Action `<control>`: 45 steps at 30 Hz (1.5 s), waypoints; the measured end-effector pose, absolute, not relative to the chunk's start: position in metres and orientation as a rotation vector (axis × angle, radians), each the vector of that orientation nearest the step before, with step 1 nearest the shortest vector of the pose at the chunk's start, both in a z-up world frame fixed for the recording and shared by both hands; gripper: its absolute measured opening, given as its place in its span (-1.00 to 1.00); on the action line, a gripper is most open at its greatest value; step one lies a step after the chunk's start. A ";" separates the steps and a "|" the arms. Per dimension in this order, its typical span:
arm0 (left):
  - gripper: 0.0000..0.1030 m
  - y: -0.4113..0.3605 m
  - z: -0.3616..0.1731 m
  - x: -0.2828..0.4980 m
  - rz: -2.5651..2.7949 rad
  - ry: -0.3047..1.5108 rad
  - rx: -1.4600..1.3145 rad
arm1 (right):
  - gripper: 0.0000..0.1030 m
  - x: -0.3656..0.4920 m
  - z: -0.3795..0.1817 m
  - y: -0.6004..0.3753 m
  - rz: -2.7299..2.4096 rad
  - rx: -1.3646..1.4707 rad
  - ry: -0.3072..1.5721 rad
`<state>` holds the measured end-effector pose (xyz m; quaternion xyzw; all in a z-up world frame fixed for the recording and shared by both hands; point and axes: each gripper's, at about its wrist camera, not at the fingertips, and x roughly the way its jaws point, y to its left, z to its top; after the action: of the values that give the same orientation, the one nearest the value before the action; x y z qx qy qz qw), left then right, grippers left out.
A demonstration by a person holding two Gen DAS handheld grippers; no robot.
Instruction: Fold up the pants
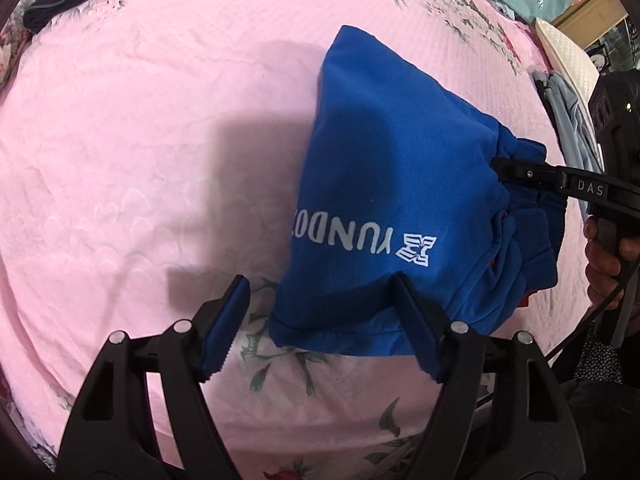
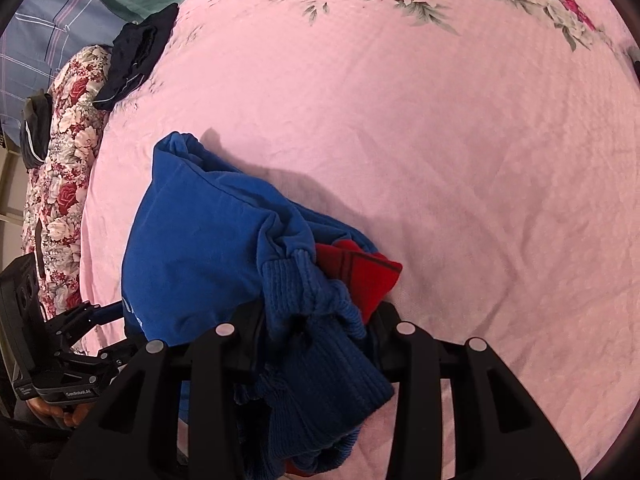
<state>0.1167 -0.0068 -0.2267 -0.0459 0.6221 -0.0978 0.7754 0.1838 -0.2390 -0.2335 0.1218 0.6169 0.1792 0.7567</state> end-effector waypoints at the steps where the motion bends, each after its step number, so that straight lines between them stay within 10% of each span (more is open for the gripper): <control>1: 0.47 -0.008 -0.226 0.116 -0.207 1.345 -0.086 | -0.24 0.184 -0.233 -0.238 0.387 0.266 1.345; 10: 0.96 -0.001 -0.241 0.129 -0.157 1.413 -0.126 | -0.24 0.182 -0.232 -0.233 0.372 0.251 1.333; 13: 0.50 -0.007 -0.235 0.125 -0.225 1.377 -0.121 | -0.27 0.178 -0.226 -0.229 0.365 0.202 1.306; 14: -0.12 -0.010 -0.233 0.124 -0.274 1.369 -0.135 | -0.27 0.176 -0.225 -0.227 0.362 0.182 1.296; 18: -0.40 -0.022 -0.223 0.115 -0.309 1.311 -0.080 | -0.29 0.172 -0.219 -0.221 0.347 0.122 1.267; 45: -0.60 0.021 -0.150 0.232 -0.202 0.978 -0.098 | -0.33 0.301 -0.130 -0.127 0.355 -0.368 0.772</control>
<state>0.2321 0.0213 -0.1498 -0.0470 0.4688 -0.0969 0.8767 0.3010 -0.1268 -0.1299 -0.1773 0.3723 0.1714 0.8948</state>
